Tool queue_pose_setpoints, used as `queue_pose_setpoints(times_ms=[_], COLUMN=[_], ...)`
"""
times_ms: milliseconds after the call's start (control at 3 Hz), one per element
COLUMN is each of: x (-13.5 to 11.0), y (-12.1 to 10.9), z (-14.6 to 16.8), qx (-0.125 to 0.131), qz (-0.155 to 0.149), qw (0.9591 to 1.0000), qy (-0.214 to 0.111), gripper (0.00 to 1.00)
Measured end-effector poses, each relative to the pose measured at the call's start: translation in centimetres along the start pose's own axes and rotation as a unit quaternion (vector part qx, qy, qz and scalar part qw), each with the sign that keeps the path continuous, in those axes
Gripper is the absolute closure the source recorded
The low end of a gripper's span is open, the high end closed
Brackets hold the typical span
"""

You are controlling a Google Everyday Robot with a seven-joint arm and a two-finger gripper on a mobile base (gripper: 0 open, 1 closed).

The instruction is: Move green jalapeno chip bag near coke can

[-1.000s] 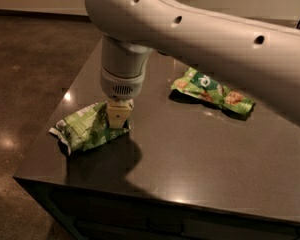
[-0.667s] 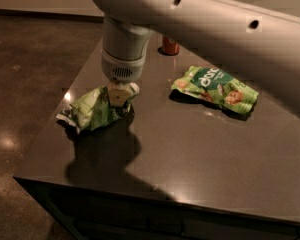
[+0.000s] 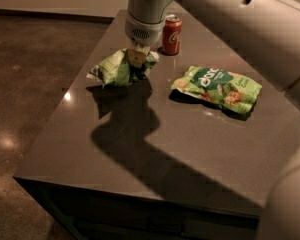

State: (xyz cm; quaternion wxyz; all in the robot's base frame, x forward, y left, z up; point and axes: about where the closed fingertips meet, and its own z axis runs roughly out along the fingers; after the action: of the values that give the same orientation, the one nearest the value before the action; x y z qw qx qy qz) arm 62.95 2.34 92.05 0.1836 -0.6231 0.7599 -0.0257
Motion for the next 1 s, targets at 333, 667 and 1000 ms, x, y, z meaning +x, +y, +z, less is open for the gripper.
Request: queue_pose_setpoints(times_ms=[333,667,1000], x=[3.1,6.4,8.8], y=[-4.6,-7.4,-9.5], z=[0.7,1.5,1.7], qx=[0.023,0.038,0.054], qz=[0.061,0.109,0.145], qw=[0.9977,0.9926,0.9868], qy=[0.017,0.036,0.048], gripper=[1.00,1.00,0.86])
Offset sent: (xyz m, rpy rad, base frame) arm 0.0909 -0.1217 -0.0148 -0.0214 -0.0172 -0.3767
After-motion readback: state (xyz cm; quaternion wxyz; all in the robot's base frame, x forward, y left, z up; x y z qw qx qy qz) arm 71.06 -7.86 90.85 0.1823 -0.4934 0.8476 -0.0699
